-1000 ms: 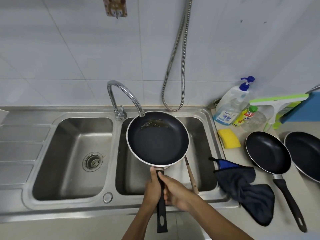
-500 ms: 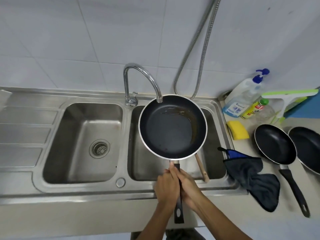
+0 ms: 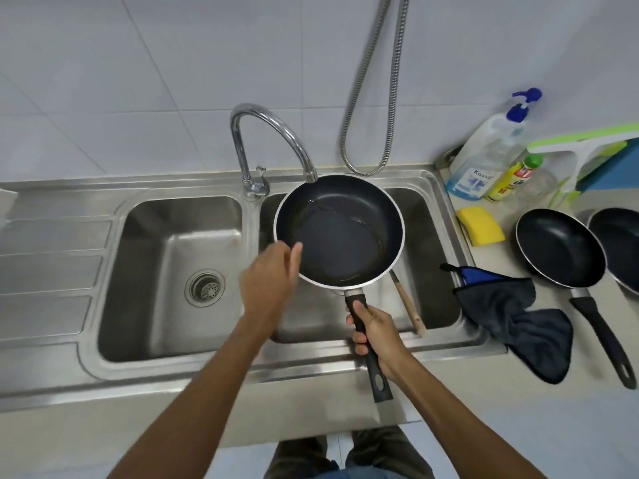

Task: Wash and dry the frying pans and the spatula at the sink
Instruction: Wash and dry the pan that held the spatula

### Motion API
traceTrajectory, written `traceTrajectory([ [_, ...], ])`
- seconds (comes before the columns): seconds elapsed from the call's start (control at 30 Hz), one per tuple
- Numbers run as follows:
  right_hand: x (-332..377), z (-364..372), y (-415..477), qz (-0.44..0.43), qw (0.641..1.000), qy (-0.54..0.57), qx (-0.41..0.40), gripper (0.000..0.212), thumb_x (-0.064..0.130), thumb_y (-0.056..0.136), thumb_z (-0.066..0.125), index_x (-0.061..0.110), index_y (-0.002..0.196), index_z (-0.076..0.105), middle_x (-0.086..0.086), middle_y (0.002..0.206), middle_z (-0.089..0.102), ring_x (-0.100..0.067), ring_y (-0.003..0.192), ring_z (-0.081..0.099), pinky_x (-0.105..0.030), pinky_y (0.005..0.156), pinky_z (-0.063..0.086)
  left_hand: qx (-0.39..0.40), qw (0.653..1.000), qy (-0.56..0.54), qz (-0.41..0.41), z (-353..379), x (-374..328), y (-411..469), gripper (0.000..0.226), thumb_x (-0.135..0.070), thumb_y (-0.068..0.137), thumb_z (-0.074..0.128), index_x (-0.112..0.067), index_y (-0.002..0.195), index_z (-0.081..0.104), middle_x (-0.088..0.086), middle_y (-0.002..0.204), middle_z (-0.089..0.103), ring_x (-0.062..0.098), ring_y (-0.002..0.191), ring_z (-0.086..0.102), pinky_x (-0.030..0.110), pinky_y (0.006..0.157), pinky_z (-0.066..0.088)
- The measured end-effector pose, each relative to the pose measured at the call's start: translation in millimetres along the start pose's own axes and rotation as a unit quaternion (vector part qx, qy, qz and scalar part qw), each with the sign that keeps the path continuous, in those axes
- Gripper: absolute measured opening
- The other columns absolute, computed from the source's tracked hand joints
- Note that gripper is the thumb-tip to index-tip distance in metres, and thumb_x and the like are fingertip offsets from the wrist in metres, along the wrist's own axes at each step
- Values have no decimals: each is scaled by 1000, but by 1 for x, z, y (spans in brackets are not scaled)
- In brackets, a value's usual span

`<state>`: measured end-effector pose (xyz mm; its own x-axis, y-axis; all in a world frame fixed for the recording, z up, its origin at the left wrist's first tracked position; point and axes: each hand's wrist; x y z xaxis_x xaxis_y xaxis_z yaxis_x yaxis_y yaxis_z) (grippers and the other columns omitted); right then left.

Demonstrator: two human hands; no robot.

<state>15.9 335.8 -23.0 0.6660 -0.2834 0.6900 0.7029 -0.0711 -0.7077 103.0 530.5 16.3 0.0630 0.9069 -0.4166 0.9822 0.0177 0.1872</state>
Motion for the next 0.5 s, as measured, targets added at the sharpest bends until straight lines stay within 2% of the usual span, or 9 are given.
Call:
traceTrajectory([
  [0.07, 0, -1, -3, 7, 1000, -20, 5, 30, 31, 104, 55, 2, 100, 58, -2, 72, 58, -10, 47, 40, -25, 42, 32, -10, 997, 46, 55, -9, 20, 67, 32, -39, 102, 47, -14, 117, 59, 9, 114, 65, 32, 101, 63, 46, 81, 54],
  [0.1, -1, -2, -4, 7, 999, -31, 8, 31, 32, 104, 54, 1, 100, 58, -1, 69, 57, -10, 47, 41, -26, 43, 33, -3, 993, 83, 86, -11, 28, 97, 39, -34, 100, 51, -10, 131, 53, 13, 131, 58, 35, 115, 58, 48, 93, 51],
  [0.13, -1, -1, -5, 4, 999, -41, 9, 32, 32, 104, 55, 1, 100, 59, 0, 67, 57, -10, 48, 42, -26, 44, 33, 10, 986, 126, 112, -12, 32, 125, 48, -28, 98, 54, -7, 140, 45, 16, 143, 51, 37, 127, 52, 49, 101, 49],
  [0.2, 1, 0, -6, -3, 999, -48, 9, 34, 33, 103, 55, 0, 101, 59, 0, 66, 57, -11, 48, 43, -26, 46, 34, 58, 965, 207, 152, -13, 36, 162, 59, -21, 97, 59, -2, 147, 37, 19, 155, 40, 38, 137, 45, 52, 106, 46],
  [0.3, 6, 1, -4, -7, 999, -45, 11, 37, 33, 103, 56, -3, 104, 60, -2, 71, 60, -11, 49, 42, -25, 45, 35, 122, 943, 257, 175, -11, 34, 172, 44, -12, 96, 55, 2, 136, 46, 20, 142, 50, 39, 125, 54, 51, 97, 50],
  [0.4, 10, -1, -1, -5, 999, -33, 18, 39, 34, 103, 57, -5, 108, 60, -4, 79, 62, -10, 49, 40, -24, 43, 33, 116, 947, 248, 169, -11, 35, 163, 38, -5, 90, 58, -2, 127, 49, 14, 125, 55, 36, 110, 62, 46, 87, 53],
  [0.5, 10, -3, 2, -1, 999, -27, 19, 40, 34, 103, 57, -5, 108, 59, -5, 80, 62, -10, 49, 39, -25, 43, 31, 109, 954, 229, 162, -15, 33, 159, 30, -4, 94, 50, -3, 123, 54, 15, 123, 60, 37, 111, 61, 47, 90, 50],
])
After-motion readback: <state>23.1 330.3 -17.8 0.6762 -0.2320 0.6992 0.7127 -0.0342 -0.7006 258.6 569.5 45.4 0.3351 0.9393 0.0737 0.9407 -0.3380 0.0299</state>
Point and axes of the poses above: each hand's wrist, its own y-axis towards the middle knuckle, its own z-axis out of the palm, x = y × z
